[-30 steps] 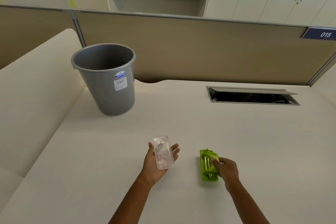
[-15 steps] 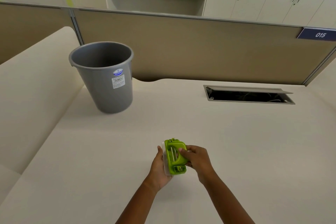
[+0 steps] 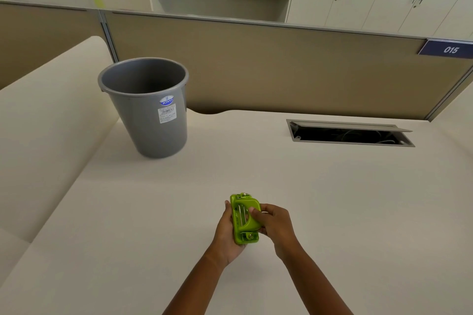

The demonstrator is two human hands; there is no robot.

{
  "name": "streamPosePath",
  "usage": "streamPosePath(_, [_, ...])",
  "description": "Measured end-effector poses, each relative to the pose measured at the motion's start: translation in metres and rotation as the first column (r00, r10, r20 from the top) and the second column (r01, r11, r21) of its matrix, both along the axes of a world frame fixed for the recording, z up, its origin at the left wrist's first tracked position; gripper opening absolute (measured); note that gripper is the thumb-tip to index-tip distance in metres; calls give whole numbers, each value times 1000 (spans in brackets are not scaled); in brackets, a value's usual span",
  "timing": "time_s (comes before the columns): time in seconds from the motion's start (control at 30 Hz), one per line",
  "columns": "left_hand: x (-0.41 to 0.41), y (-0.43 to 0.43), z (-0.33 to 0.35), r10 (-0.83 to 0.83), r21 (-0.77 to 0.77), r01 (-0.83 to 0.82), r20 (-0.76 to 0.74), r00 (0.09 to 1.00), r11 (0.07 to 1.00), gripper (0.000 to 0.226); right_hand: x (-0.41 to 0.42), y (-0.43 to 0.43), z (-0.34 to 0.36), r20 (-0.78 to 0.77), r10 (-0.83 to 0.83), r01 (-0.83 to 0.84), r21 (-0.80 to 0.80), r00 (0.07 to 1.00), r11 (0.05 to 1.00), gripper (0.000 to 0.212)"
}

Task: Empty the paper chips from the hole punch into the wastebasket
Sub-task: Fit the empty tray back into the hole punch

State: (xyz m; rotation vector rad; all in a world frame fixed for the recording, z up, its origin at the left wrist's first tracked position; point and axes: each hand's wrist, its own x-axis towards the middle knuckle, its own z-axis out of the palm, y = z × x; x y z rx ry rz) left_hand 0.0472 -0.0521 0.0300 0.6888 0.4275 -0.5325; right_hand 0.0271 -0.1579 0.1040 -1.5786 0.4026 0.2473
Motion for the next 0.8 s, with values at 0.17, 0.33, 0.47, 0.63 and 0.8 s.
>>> streamPosePath(0.17, [-3, 1, -1, -14, 25, 12, 86, 996, 1000, 51, 0, 0, -3, 12, 0, 0, -42, 1000, 999, 12])
streamPosePath(0.33, [-4, 3, -2, -26, 42, 21, 125, 992, 999, 49, 0, 2, -3, 15, 18, -18, -49, 1000, 999, 5])
streamPosePath(0.47, [-2, 5, -4, -41, 75, 30, 145, 989, 997, 48, 1, 2, 0, 2, 57, -57, -32, 998, 998, 11])
streamPosePath(0.63, [-2, 10, -3, -18, -26, 21, 109, 994, 999, 55, 2, 0, 2, 12, 117, -117, -19, 993, 993, 10])
streamPosePath(0.8, [2, 11, 1, 26, -87, -18, 99, 995, 996, 55, 1, 1, 2, 38, 92, -93, 27, 995, 995, 11])
